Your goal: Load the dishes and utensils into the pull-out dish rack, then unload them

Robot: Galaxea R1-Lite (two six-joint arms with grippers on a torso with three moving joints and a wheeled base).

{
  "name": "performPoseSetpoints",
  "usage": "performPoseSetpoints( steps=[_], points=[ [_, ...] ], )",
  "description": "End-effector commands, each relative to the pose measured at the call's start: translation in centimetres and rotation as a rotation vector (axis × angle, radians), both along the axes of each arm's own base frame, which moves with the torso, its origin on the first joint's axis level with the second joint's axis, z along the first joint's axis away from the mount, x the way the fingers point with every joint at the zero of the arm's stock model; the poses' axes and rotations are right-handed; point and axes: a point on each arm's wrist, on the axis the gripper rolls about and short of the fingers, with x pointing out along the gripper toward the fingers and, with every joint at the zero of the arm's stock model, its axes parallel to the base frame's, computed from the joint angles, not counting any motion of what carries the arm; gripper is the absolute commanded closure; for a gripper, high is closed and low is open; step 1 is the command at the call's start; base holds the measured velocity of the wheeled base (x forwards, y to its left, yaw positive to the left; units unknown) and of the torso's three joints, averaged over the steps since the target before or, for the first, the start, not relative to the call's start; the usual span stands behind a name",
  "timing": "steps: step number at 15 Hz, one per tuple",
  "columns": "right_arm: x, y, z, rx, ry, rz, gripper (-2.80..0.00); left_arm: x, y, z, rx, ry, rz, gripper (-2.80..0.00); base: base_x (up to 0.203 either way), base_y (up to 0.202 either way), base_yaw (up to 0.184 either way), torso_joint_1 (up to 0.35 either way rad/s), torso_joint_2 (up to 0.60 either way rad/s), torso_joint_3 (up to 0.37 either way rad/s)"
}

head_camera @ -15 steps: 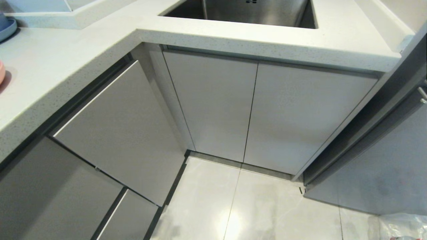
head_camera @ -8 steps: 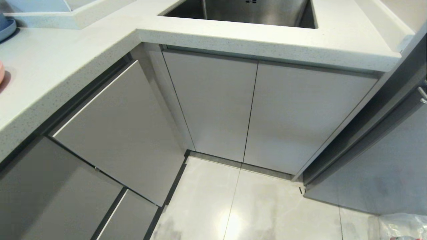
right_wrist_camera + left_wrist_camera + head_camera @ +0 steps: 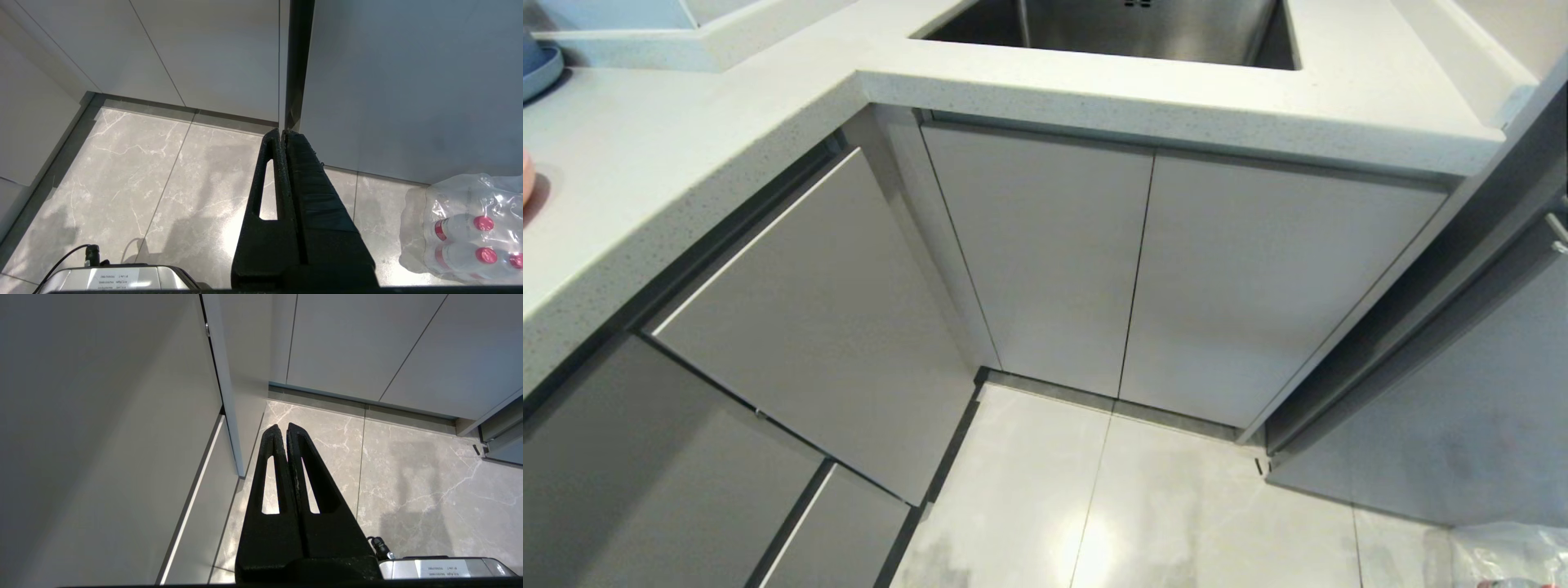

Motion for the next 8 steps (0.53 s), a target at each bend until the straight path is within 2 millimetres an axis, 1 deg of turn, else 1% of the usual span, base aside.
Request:
performPoseSetpoints(
  steps=[1,7,8],
  points=[
    [0.01,0.00,-0.04,0.001,0.001,0.000,0.00,0.01,0.00,-0.01,0.000,0.002,0.000,0.00,0.000,0.000,0.000,0.000,0.00,0.000],
    [0.01,0.00,-0.04,0.001,0.001,0.000,0.00,0.01,0.00,0.02,-0.016,0.003,0.000,0.00,0.000,0.000,0.000,0.000,0.00,0.000],
    [0.01,0.00,-0.04,0.001,0.001,0.000,0.00,0.01,0.00,0.02,-0.016,0.003,0.000,0.00,0.000,0.000,0.000,0.000,0.01,0.095]
  ],
)
